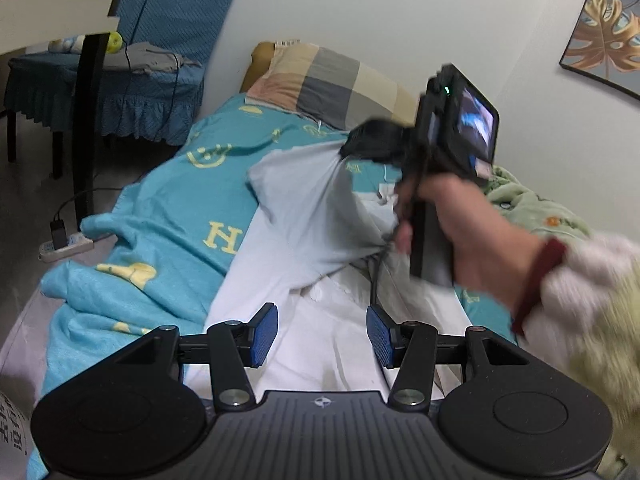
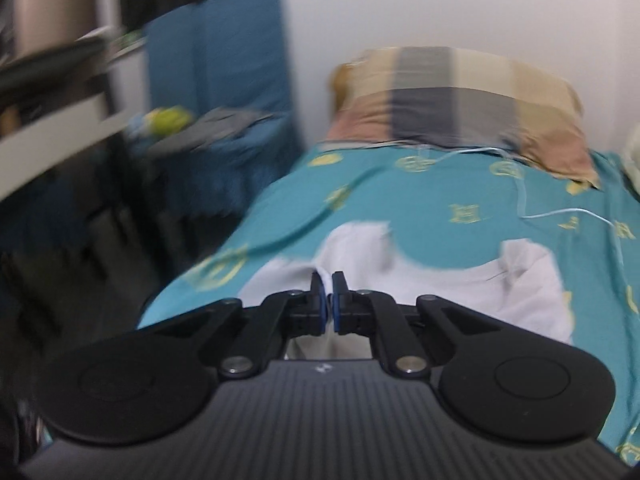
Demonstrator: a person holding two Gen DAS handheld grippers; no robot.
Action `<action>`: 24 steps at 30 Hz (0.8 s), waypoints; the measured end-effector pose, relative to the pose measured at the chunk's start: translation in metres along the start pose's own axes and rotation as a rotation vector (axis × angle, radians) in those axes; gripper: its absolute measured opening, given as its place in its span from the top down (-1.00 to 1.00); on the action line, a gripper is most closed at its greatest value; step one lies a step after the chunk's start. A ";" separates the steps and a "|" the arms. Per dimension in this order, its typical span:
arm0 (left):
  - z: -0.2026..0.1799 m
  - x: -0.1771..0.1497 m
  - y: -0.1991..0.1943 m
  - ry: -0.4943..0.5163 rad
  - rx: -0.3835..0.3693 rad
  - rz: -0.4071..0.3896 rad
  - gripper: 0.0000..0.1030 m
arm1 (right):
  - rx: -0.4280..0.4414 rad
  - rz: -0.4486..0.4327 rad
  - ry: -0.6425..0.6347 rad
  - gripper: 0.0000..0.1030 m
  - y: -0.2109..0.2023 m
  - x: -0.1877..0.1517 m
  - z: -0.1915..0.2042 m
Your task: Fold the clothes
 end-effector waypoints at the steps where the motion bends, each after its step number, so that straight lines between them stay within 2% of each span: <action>1: 0.000 -0.001 0.001 -0.002 -0.002 0.004 -0.01 | -0.022 0.002 0.034 0.89 0.007 0.007 -0.011; 3: 0.001 -0.002 0.004 -0.010 -0.006 0.012 -0.01 | -0.073 0.051 0.082 0.89 0.033 0.002 -0.034; 7: 0.007 -0.006 0.013 -0.023 0.006 0.033 -0.01 | -0.156 0.159 0.151 0.89 0.075 -0.029 -0.063; 9: 0.010 -0.008 0.018 -0.024 0.021 0.045 -0.01 | -0.143 0.177 0.208 0.88 0.083 -0.043 -0.069; 11: 0.014 -0.007 0.022 -0.024 0.027 0.048 -0.02 | -0.107 0.158 0.259 0.86 0.080 -0.050 -0.071; 14: 0.018 -0.006 0.028 -0.030 0.033 0.056 -0.01 | -0.054 0.091 0.264 0.86 0.055 -0.043 -0.069; 17: 0.020 -0.007 0.030 -0.033 0.038 0.062 -0.01 | 0.012 0.042 0.283 0.85 0.006 -0.034 -0.065; 20: 0.020 -0.006 0.028 -0.035 0.038 0.055 -0.01 | 0.063 0.019 0.268 0.85 -0.062 -0.035 -0.059; 23: 0.023 -0.002 0.022 -0.132 -0.046 0.057 -0.01 | 0.101 0.010 0.257 0.85 -0.141 -0.049 -0.049; 24: 0.022 -0.001 0.019 -0.131 -0.046 0.047 -0.01 | 0.112 0.014 0.253 0.85 -0.168 -0.057 -0.045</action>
Point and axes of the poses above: each gripper's, at about its wrist camera, not at the fingertips, and y roughly the way its jaws point, z to its left, x to its top, the point moved 7 cm from there along y, roughly the way its jaws point, and after that the axes turned 10 degrees about -y, right-handed, at the moved point
